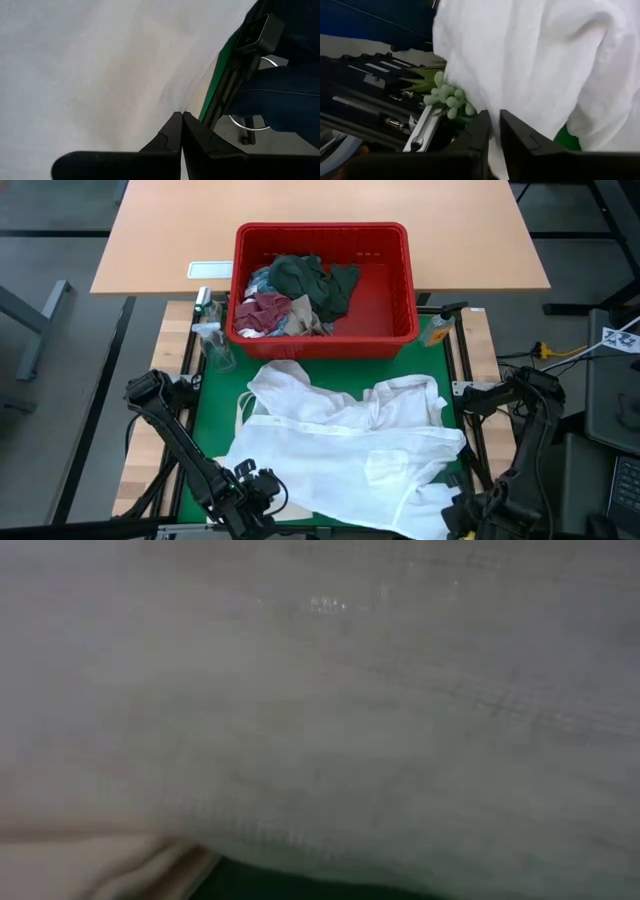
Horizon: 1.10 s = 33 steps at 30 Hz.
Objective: Fold Laundry from Bin
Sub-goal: Fold the white polo shirt
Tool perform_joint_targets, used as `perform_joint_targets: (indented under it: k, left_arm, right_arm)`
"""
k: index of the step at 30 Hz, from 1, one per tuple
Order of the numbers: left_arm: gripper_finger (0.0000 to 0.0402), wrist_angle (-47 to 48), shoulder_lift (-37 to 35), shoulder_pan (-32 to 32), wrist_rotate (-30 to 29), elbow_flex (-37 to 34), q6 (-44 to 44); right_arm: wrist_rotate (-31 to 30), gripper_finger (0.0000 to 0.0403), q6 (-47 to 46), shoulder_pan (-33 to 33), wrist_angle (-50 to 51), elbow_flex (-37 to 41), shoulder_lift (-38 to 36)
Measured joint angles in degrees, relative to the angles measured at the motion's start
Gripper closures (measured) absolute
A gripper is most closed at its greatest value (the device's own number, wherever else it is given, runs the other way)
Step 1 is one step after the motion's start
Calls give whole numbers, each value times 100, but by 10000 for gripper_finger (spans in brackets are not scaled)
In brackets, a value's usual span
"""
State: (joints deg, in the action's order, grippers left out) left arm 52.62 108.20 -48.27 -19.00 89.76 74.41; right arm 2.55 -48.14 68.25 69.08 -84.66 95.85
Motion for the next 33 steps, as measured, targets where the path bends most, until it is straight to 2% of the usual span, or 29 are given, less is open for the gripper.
perform_joint_targets:
  k: [4,9,15,19,24,30,33]
  left_arm:
    - [401,2,2,0,0,0,0]
    - [401,8,2,0,-2,0,-2]
    - [401,129,-54,0,-2,0,-2]
    - [401,354,-267,31,-95,8,15]
    - [401,1151,-476,159,-255,9,313]
    - [401,2331,-485,380,-247,9,800]
    - [401,2741,-474,505,-297,9,942]
  right_arm:
    - [54,355,218,0,-4,0,0]
    - [-75,396,479,-1,17,0,0]
    - [-332,399,481,-107,118,-47,-4]
    - [-527,400,444,-258,657,-358,-13]
    - [-1080,401,-112,-496,2119,-712,-24]
    - [-1728,401,-829,-869,2132,-250,-317]
    - [-1741,402,-913,-1037,2080,232,-517]
